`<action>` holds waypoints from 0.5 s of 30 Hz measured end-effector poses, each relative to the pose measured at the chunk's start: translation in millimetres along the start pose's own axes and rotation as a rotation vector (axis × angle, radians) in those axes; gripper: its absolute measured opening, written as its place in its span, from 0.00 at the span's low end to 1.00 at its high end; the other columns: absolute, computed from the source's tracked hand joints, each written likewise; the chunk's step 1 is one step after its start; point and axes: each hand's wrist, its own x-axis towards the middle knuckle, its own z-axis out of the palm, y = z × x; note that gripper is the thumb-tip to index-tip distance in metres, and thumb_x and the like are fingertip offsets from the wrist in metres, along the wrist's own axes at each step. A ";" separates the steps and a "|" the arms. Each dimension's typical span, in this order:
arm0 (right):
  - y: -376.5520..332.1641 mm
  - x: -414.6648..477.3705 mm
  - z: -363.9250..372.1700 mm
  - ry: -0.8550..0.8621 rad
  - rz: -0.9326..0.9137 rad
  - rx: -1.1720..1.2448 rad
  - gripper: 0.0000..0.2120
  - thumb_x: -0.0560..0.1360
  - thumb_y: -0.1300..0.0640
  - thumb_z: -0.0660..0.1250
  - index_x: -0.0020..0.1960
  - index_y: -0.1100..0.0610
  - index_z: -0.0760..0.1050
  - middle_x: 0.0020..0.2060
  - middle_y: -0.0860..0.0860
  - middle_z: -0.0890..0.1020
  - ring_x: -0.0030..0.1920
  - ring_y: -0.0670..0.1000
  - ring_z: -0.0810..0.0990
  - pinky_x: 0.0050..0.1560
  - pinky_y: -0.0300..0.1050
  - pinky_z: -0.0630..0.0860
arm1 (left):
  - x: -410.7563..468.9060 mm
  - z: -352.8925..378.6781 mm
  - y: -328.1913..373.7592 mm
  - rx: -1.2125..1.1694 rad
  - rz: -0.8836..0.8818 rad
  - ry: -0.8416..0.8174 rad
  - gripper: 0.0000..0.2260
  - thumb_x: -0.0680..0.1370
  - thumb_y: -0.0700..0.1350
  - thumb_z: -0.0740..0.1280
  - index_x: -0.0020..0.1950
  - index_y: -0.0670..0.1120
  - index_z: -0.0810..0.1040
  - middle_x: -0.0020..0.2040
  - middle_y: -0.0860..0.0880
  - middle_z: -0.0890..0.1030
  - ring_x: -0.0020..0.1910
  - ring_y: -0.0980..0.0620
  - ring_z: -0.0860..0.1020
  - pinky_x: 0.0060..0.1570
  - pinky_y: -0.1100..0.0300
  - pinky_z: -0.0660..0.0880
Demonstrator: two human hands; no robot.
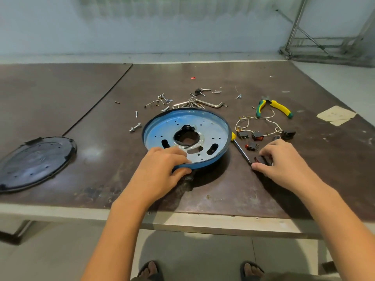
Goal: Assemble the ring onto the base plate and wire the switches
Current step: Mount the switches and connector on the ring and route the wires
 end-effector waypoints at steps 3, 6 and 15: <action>-5.1 -6.2 1.1 0.087 -0.018 0.091 0.20 0.72 0.44 0.75 0.59 0.53 0.80 0.51 0.49 0.78 0.53 0.51 0.75 0.52 0.50 0.78 | -4.1 5.4 3.4 0.019 -0.009 0.038 0.09 0.77 0.54 0.67 0.55 0.56 0.83 0.58 0.58 0.82 0.50 0.56 0.78 0.55 0.59 0.69; -11.8 -19.8 6.9 0.166 -0.082 0.194 0.18 0.73 0.52 0.75 0.61 0.54 0.79 0.53 0.50 0.81 0.55 0.51 0.78 0.55 0.46 0.75 | -9.2 4.5 12.0 0.030 -0.001 0.096 0.10 0.78 0.54 0.64 0.53 0.54 0.82 0.53 0.57 0.84 0.49 0.55 0.79 0.52 0.59 0.69; -36.3 -65.7 34.7 0.254 -0.093 0.671 0.19 0.74 0.69 0.64 0.54 0.46 0.75 0.51 0.46 0.75 0.52 0.38 0.76 0.51 0.27 0.67 | -52.5 5.7 43.8 -0.668 -0.209 0.536 0.16 0.77 0.43 0.69 0.59 0.62 0.81 0.55 0.61 0.83 0.58 0.56 0.79 0.59 0.59 0.73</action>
